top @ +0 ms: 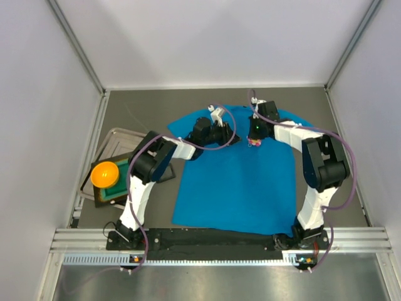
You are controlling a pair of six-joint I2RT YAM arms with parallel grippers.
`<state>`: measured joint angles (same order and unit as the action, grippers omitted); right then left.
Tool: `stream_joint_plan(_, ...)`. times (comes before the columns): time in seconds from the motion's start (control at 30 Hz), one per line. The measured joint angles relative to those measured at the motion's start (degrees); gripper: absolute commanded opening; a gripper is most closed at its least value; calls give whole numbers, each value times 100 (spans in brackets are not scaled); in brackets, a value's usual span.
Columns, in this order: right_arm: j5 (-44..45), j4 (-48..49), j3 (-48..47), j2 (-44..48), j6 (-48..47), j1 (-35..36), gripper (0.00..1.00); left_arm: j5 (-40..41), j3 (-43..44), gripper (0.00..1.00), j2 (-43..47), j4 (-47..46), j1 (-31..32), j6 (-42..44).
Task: Remove the brooch from the garment
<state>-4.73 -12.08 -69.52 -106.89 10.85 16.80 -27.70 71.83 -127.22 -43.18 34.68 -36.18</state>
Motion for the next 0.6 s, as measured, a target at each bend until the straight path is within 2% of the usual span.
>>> stream_joint_plan(0.3, -848, 2, -2, -2, 372, -199, 0, -50, 157, 25, -101, 162, 188, -13)
stream_joint_plan(0.6, -1156, 278, 24, -52, 874, -273, 0, 282, 155, 25, -101, 328, 175, 42)
